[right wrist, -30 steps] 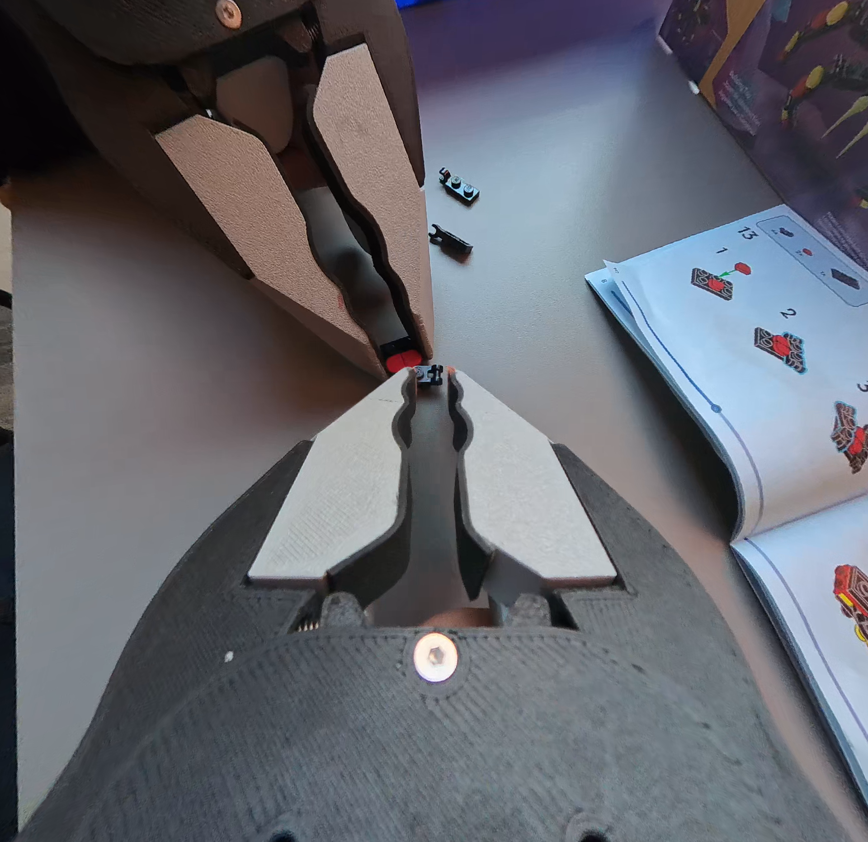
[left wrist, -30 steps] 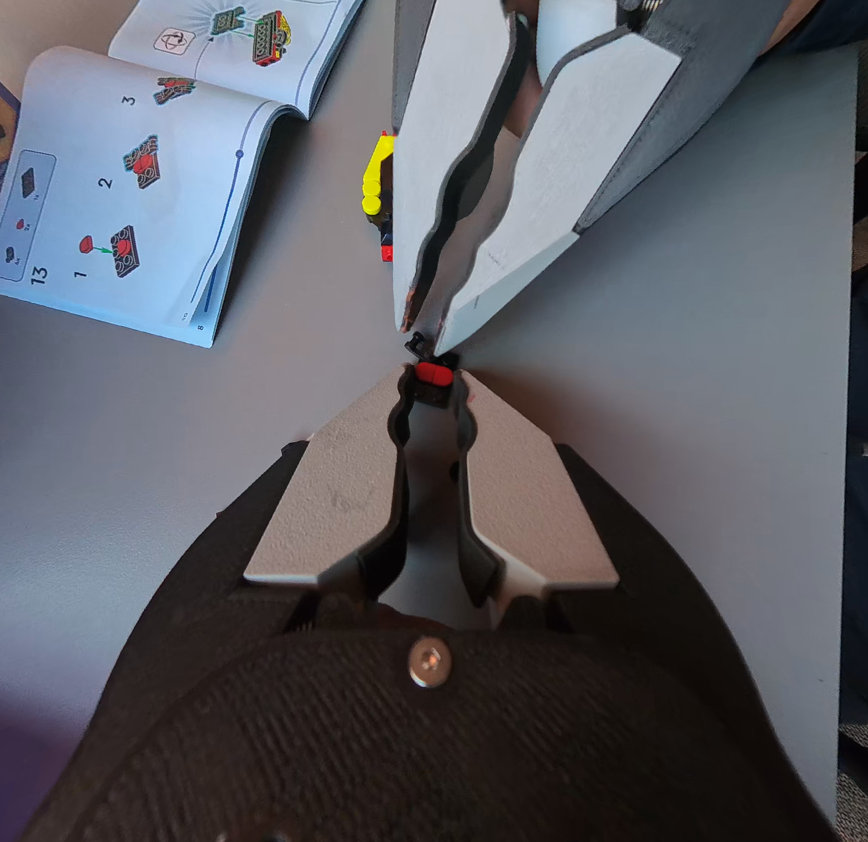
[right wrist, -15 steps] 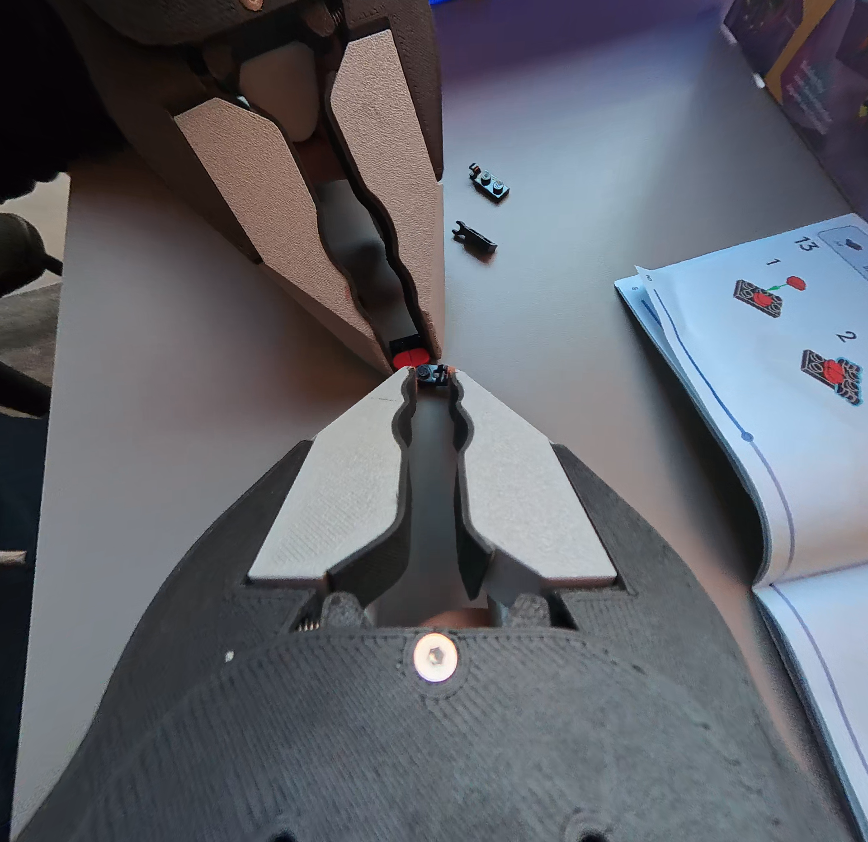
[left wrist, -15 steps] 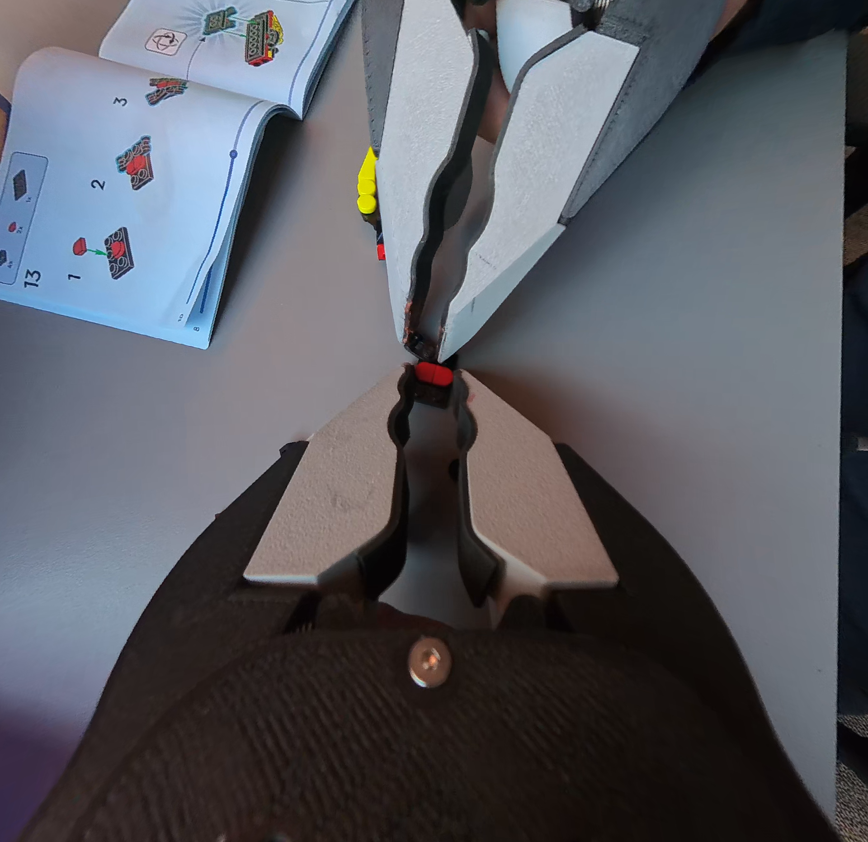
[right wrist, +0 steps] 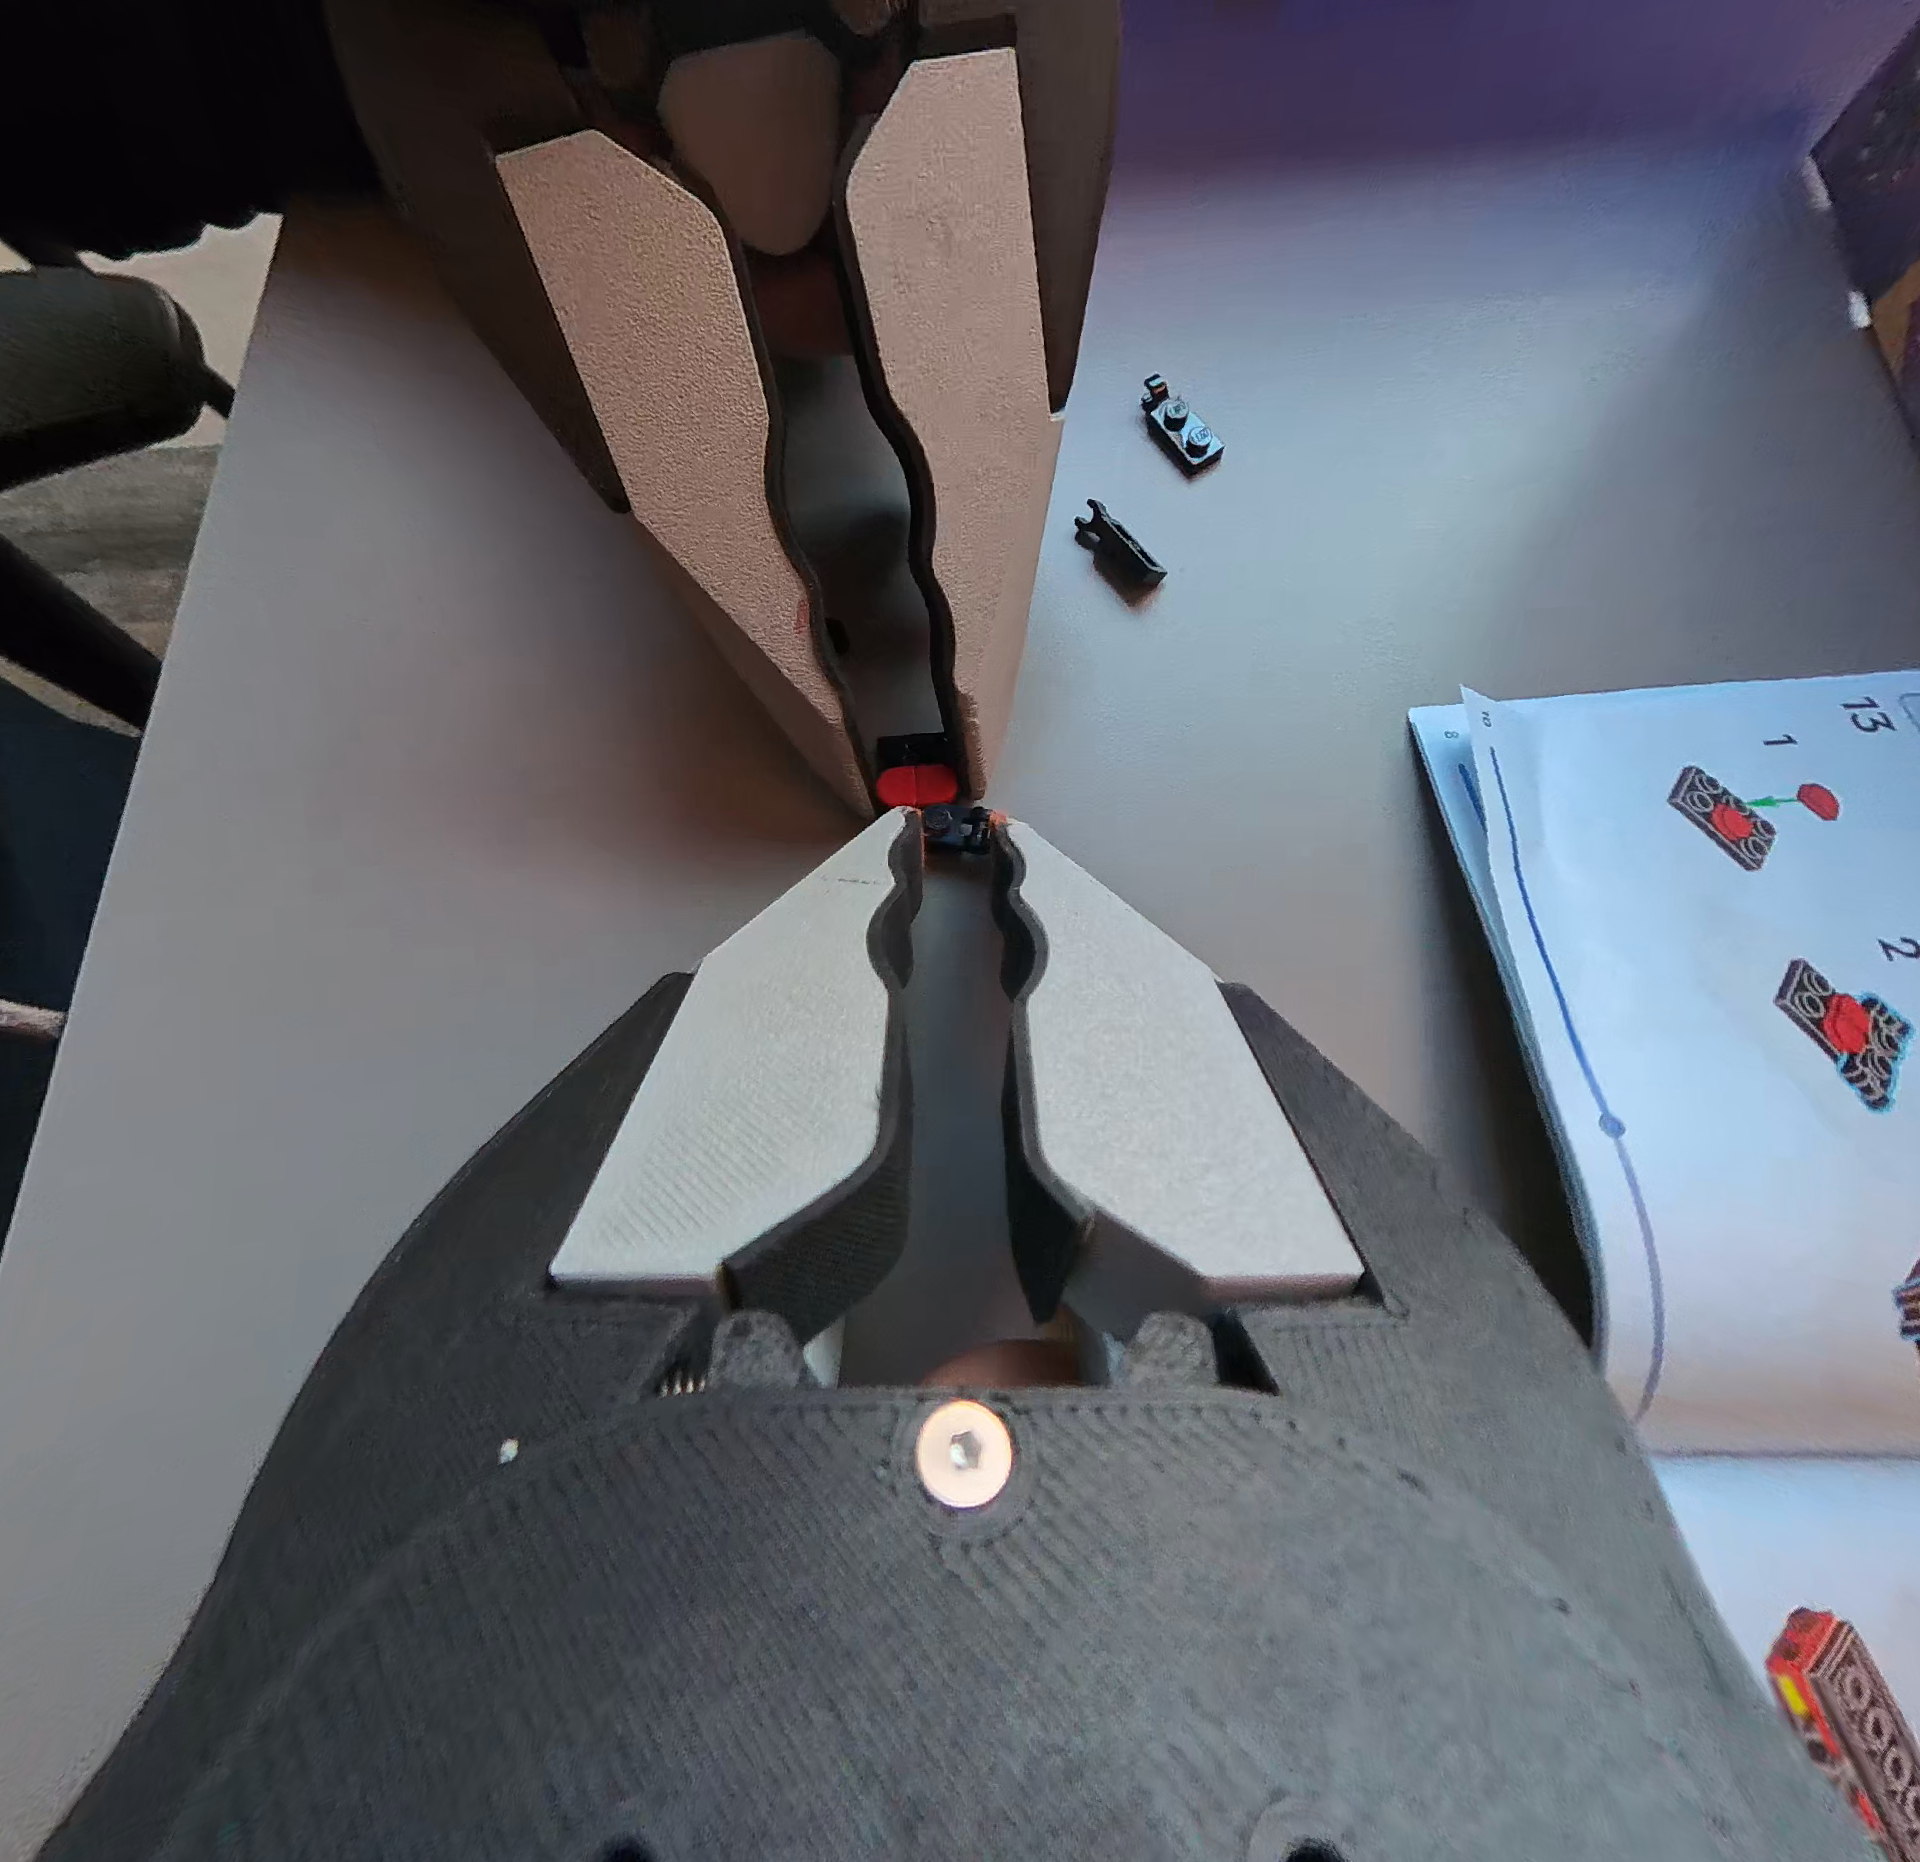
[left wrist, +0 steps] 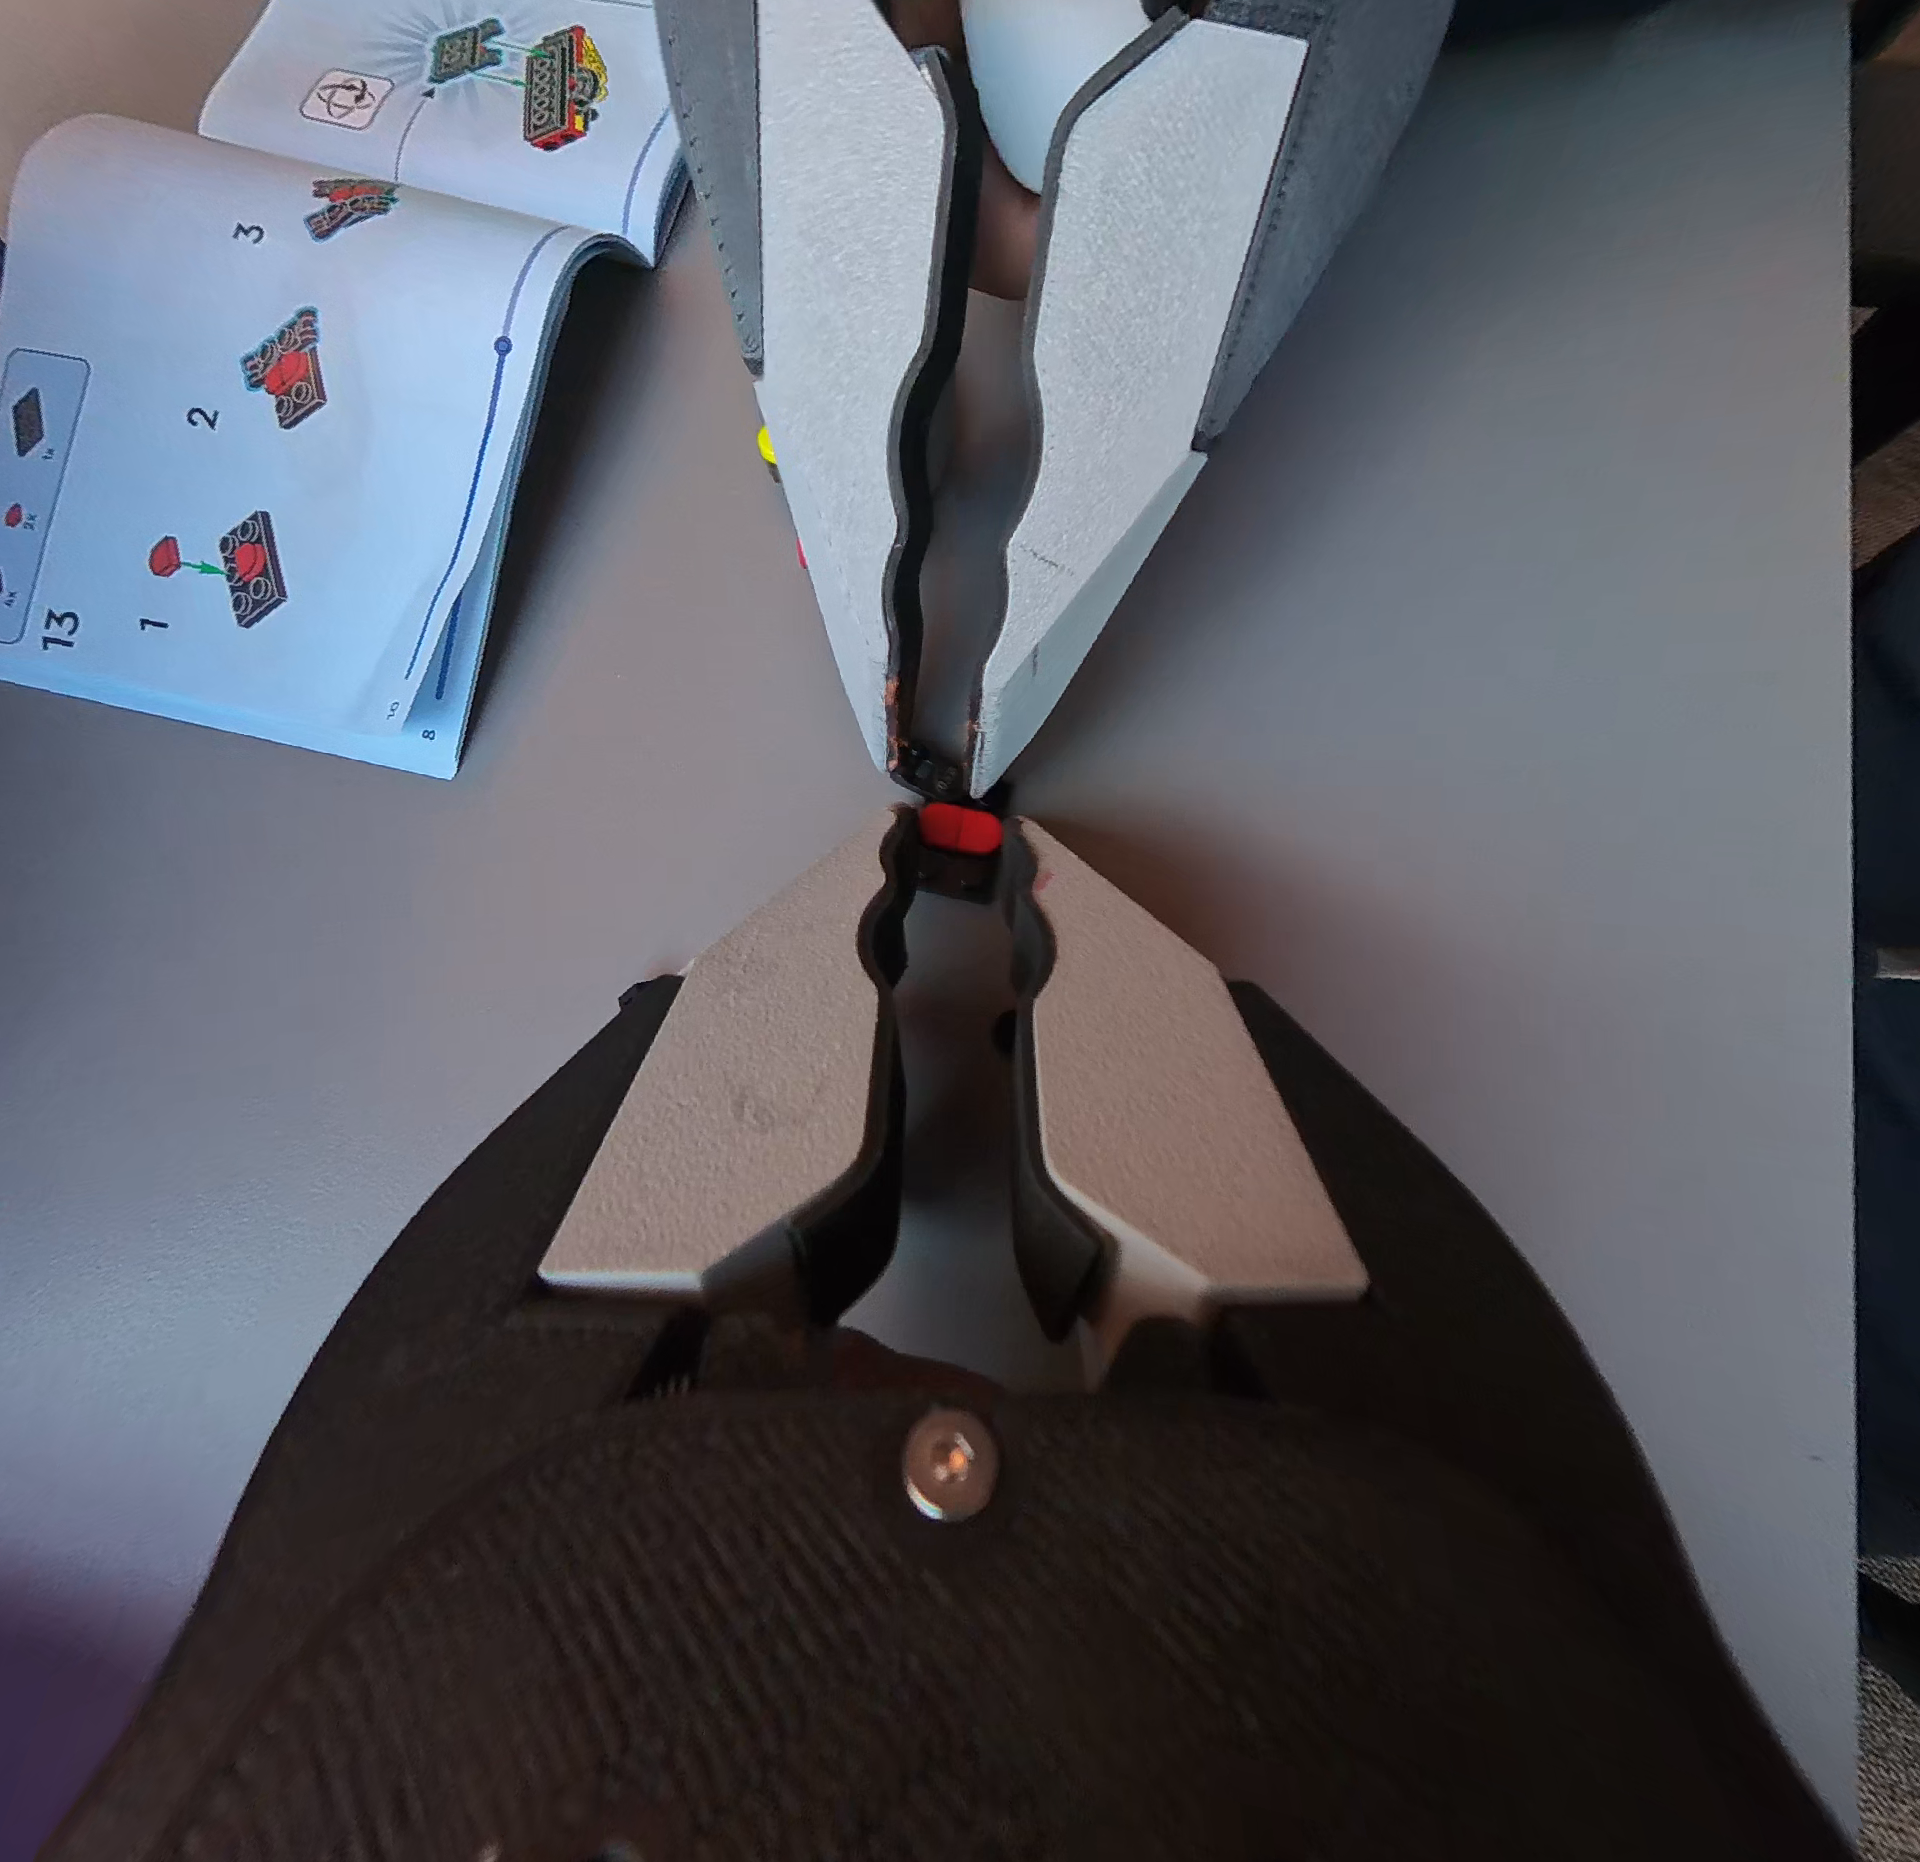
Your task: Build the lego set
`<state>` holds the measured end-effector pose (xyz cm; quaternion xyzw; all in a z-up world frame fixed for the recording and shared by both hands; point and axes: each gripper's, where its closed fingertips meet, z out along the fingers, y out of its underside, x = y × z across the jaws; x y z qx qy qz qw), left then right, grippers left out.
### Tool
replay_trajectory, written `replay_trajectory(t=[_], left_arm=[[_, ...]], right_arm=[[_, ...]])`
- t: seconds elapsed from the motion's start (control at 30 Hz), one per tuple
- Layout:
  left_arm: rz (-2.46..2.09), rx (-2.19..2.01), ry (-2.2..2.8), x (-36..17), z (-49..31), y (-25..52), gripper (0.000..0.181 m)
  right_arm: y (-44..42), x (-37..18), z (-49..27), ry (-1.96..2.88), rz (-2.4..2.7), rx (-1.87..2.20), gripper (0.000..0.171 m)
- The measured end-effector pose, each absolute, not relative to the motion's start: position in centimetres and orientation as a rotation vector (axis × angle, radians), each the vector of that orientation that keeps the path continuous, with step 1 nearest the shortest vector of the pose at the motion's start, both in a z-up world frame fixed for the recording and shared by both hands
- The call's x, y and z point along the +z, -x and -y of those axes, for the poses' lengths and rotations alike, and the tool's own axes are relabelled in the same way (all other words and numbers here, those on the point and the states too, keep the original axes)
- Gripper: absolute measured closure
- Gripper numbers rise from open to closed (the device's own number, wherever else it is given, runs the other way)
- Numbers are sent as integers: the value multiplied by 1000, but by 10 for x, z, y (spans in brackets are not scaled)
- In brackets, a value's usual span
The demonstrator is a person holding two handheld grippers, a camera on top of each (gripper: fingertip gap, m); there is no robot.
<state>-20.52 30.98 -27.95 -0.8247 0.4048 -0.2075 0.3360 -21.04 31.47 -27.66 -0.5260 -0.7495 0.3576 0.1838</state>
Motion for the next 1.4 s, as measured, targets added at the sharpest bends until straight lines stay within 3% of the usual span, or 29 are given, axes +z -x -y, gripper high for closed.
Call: replay_trajectory(t=[0.6, 0.7, 0.77, 1.1, 1.2, 1.4], left_arm=[[-1068, -563, 2150, -280, -308, 204, 167], [-1069, -561, 2148, -280, -308, 204, 167], [-1070, -557, 2147, -279, -308, 204, 166], [-960, -445, 2177, -279, -325, 207, 166], [-952, -447, 2199, -278, -324, 212, 136], [-859, -549, 2165, -263, -324, 218, 137]], right_arm=[[210, -277, -312, 1239, 2360, 993, 161], [210, -275, -313, 1275, 2329, 1006, 160], [208, -269, -320, 1303, 2286, 1004, 147], [182, -228, -331, 1313, 1894, 1094, 150], [173, -219, -337, 1324, 1769, 1120, 150], [169, -211, -354, 1273, 1629, 1059, 155]])
